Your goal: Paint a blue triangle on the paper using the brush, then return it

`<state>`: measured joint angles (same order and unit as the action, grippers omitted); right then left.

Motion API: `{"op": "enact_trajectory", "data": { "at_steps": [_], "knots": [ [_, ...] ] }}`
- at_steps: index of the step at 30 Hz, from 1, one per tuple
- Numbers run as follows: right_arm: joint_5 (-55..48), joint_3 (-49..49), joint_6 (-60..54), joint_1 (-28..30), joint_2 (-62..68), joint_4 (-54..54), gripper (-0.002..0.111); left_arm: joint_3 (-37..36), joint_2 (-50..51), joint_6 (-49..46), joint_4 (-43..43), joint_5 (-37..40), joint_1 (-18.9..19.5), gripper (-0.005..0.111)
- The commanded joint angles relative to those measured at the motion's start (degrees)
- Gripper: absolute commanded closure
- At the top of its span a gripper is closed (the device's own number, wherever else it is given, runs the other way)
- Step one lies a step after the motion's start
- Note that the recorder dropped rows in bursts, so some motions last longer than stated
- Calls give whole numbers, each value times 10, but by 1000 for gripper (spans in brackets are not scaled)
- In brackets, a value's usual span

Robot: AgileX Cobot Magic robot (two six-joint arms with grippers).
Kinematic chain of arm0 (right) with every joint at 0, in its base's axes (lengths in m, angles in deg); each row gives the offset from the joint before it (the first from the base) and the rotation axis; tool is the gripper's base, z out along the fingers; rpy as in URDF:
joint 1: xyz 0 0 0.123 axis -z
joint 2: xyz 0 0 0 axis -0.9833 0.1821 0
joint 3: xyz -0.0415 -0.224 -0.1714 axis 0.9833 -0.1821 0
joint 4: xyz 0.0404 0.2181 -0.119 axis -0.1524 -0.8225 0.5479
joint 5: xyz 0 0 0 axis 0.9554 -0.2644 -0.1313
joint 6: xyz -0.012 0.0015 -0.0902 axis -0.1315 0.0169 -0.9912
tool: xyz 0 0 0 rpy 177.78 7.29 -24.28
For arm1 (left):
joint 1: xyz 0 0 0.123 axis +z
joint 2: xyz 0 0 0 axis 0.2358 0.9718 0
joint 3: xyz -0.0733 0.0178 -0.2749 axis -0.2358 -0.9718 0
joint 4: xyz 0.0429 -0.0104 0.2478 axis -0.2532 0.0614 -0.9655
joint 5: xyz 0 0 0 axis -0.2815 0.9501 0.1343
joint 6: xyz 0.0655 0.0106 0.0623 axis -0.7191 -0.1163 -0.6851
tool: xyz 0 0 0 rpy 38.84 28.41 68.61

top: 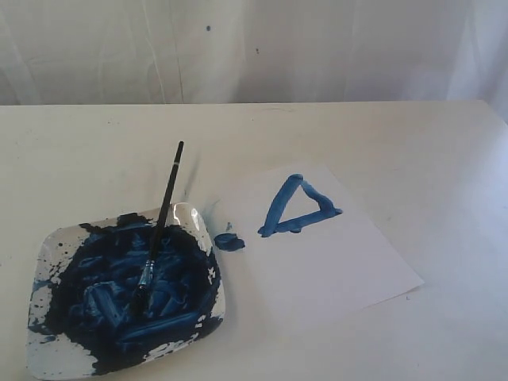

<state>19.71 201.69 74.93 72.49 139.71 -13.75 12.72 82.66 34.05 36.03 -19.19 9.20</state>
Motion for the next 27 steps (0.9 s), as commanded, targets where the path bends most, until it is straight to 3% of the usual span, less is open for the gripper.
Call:
{"op": "enact_trajectory", "data": {
  "at_steps": [1, 19, 27],
  "knots": [
    [4, -2, 2, 1, -3, 1, 108, -2, -2, -2, 3, 1, -4, 107],
    [4, -2, 10, 1, -10, 7, 108, -2, -2, -2, 3, 1, -4, 107],
    [-68, -2, -24, 4, -54, 264, 108, -2, -2, -2, 3, 1, -4, 107]
  ]
}}
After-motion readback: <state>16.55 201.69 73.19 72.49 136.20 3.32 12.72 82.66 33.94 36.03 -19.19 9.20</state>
